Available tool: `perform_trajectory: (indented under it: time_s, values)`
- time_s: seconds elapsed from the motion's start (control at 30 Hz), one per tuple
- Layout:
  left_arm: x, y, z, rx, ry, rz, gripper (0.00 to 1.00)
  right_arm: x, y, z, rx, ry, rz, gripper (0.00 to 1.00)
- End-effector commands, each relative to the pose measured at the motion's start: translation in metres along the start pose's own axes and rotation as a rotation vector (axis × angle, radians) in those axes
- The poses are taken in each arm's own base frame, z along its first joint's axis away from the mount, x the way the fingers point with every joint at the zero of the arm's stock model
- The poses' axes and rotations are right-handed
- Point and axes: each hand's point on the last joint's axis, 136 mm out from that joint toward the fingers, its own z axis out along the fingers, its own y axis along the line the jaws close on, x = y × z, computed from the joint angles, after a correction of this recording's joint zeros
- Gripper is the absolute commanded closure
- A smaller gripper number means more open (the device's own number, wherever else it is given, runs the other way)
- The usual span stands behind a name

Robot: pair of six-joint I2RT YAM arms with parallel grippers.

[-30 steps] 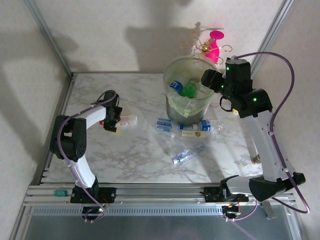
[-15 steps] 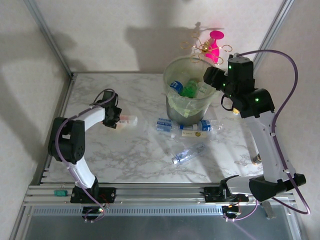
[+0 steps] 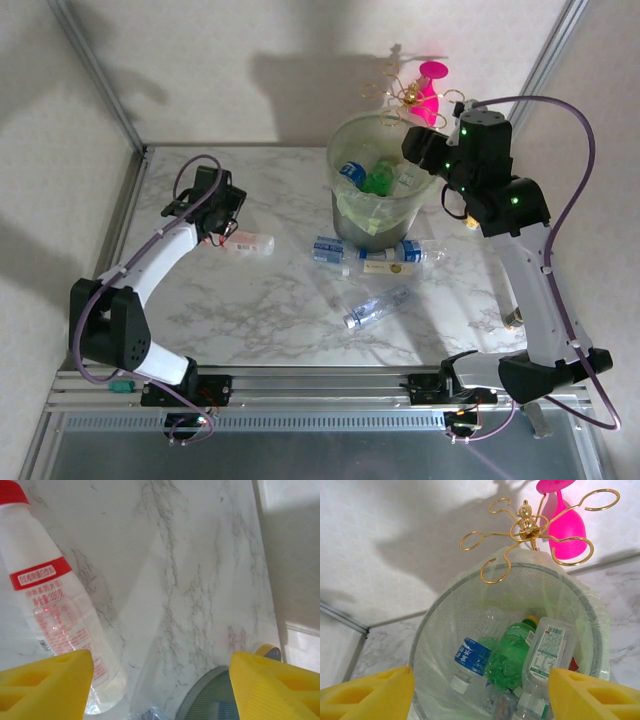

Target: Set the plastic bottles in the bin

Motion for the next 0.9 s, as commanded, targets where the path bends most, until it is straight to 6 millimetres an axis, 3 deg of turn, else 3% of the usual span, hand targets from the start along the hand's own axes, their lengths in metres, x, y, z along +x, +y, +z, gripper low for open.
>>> perform_trajectory:
  time_s: [0.0,0.13,0.23,0.37,0.57,0.7,0.87]
  values:
    - [-0.002,0.045,0.01,-0.146,0.001,-0.057,0.19,0.008,0.005,0.008,-0.016,0.048,0.013,0.29]
    - [-0.007,0.06,0.022,-0.196,-0.006,-0.087,0.06,0.014,0.008,0.009,-0.036,0.079,0.031,0.29]
    - [-0.003,0.07,0.04,-0.255,0.027,-0.083,0.04,0.015,0.007,0.004,-0.036,0.079,0.036,0.29]
    - [0.008,0.083,0.069,-0.334,0.101,-0.084,0.08,0.017,0.002,-0.004,-0.021,0.078,0.032,0.29]
    - [0.009,0.073,0.094,-0.325,0.118,-0.062,0.12,0.022,0.0,-0.009,-0.021,0.082,0.036,0.3]
    - [0.013,0.077,0.101,-0.342,0.14,-0.029,0.18,0.027,0.0,-0.008,-0.03,0.098,0.044,0.31]
    - [0.01,0.084,0.097,-0.343,0.12,0.001,0.33,0.031,-0.001,-0.006,-0.036,0.095,0.053,0.32]
